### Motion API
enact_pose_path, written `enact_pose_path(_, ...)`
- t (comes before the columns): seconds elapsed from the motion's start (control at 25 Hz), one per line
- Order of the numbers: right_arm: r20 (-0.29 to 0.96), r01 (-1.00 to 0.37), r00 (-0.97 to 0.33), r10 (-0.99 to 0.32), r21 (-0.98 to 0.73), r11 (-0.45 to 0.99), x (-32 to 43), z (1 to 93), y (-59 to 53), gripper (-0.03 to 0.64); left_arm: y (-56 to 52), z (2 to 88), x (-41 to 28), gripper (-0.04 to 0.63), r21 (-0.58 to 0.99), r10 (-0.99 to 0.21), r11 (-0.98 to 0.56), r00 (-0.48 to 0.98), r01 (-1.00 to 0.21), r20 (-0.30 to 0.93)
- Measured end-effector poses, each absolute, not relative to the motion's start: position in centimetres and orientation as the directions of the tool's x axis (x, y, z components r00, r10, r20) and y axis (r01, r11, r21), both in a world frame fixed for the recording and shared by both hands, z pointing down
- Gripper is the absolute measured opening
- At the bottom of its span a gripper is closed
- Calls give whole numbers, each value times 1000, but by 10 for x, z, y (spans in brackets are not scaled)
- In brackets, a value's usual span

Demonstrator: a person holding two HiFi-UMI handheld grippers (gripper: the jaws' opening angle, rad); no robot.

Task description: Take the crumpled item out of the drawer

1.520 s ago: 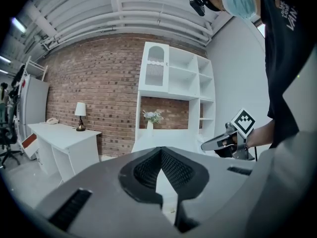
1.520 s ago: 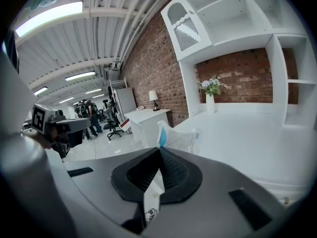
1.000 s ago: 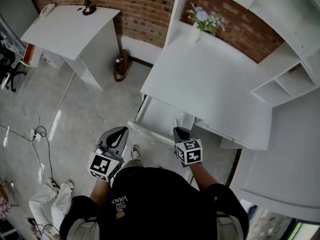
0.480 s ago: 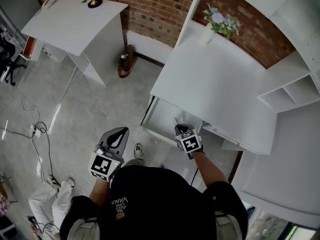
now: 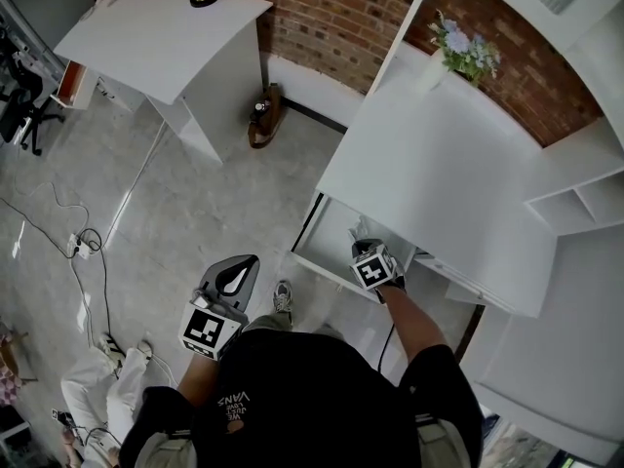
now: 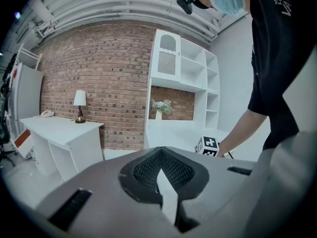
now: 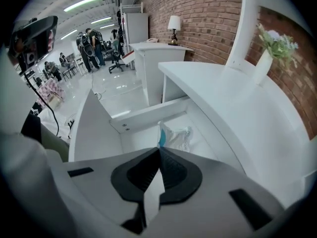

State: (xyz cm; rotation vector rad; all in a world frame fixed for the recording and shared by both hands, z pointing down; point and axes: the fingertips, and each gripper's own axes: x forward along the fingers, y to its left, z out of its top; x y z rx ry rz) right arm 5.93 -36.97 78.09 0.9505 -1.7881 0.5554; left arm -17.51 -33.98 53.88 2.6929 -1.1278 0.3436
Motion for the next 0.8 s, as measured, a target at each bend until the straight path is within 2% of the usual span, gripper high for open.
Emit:
enact_pose_path(0.32,938,-752,-173,-301,71,655,43,814,-392,0,-351,546,-189,6,91,-698,-652,642,-753,316)
enact_pose_path(0.8,958,-599,-110,-266,150,787,19,858,-407,0,-346,563,-209,6,99,-707,-620,609,-778,359)
